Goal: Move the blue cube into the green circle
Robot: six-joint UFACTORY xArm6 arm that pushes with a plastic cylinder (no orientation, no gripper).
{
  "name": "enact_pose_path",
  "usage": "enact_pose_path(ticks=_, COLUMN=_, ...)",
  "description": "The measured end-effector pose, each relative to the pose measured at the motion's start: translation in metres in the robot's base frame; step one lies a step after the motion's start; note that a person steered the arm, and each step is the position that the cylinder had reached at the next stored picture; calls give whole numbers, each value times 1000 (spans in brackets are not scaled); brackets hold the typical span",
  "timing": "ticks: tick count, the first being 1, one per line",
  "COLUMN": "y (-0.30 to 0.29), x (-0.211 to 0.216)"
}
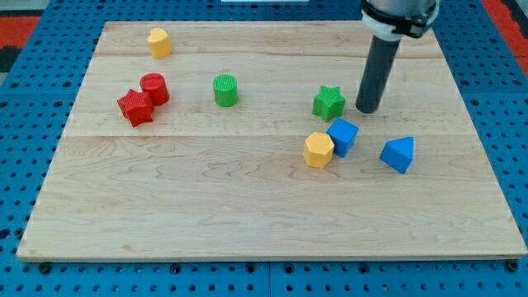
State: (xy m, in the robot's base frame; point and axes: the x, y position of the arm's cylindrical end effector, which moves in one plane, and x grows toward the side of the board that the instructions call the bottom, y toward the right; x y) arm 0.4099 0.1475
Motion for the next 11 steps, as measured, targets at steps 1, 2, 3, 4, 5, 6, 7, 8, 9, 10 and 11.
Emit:
enact_pose_path(ticks=1, y=-10, x=37)
enact_pose_path(ticks=2, y=-75, x=58)
enact_pose_path(ticks=3, y=-148, x=58)
enact_pose_path(ticks=4, y=-149, x=55)
enact_pose_path(ticks=5, y=-194, x=52)
enact_pose_path(ticks=6, y=-216, x=58)
enact_pose_path(ticks=7, y=-183, x=27)
enact_pose_path(ticks=8, y=-155, x=-16)
enact_pose_path(ticks=9, y=-160, x=-34)
enact_pose_path(ticks=10, y=-174, x=-24)
enact_pose_path(ticks=11, y=-210, x=-16)
